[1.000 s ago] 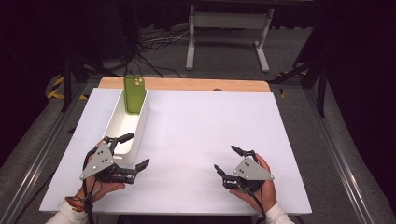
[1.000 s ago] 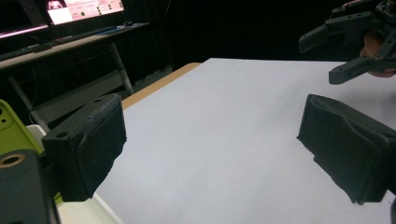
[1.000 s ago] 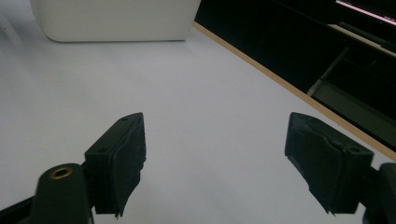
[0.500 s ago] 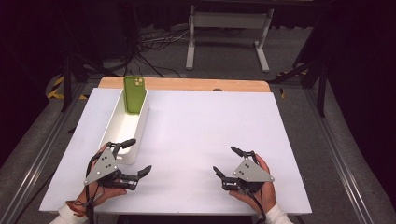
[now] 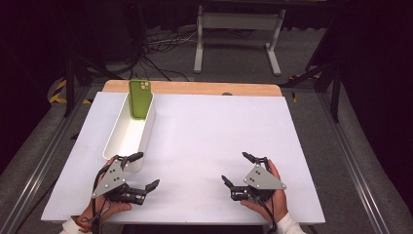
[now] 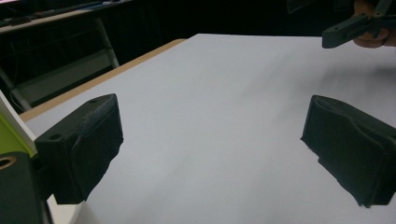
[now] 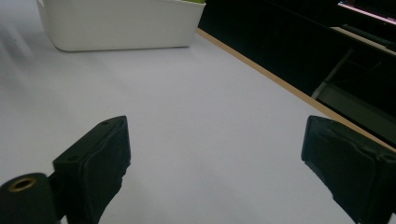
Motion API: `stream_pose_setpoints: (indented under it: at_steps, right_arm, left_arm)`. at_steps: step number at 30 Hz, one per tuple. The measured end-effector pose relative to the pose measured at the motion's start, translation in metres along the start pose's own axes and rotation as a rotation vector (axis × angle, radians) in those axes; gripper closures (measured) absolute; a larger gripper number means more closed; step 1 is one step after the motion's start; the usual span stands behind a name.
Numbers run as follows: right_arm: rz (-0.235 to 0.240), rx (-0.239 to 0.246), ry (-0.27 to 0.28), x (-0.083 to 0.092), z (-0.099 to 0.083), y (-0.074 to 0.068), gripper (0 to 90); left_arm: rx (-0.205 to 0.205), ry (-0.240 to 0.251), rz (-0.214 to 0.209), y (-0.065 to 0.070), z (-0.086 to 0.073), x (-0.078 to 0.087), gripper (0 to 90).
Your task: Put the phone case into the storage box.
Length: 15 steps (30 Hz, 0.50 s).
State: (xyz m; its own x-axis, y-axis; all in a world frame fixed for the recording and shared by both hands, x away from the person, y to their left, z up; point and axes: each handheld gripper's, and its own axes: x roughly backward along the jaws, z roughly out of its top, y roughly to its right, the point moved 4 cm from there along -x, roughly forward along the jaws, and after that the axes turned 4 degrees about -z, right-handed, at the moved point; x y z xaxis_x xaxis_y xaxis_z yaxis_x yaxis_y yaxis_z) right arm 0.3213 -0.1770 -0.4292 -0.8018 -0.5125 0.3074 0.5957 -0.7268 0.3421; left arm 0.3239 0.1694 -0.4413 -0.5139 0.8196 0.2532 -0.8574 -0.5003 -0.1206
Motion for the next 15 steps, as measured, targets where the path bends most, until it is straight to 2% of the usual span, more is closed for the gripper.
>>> stream_pose_setpoints:
  at_steps: [2,4,8,15]
  right_arm:
    - [0.004,0.006,-0.005,-0.0003,-0.0008,-0.001,7.2]
    - [0.006,0.012,-0.004,0.0,-0.0012,-0.0018,6.3]
    - [0.004,0.018,-0.005,0.0003,-0.0017,-0.0024,6.3]
    - [0.01,0.02,-0.006,0.0,-0.0011,-0.0027,6.4]
  left_arm:
    - [0.008,0.005,-0.002,0.0018,-0.0039,0.0004,6.0]
    - [-0.009,-0.018,0.001,0.0034,-0.0074,-0.0003,5.9]
    - [-0.019,-0.015,0.017,0.0024,-0.0067,0.0002,5.8]
    - [-0.006,-0.023,0.014,0.0019,-0.0081,0.0003,5.6]
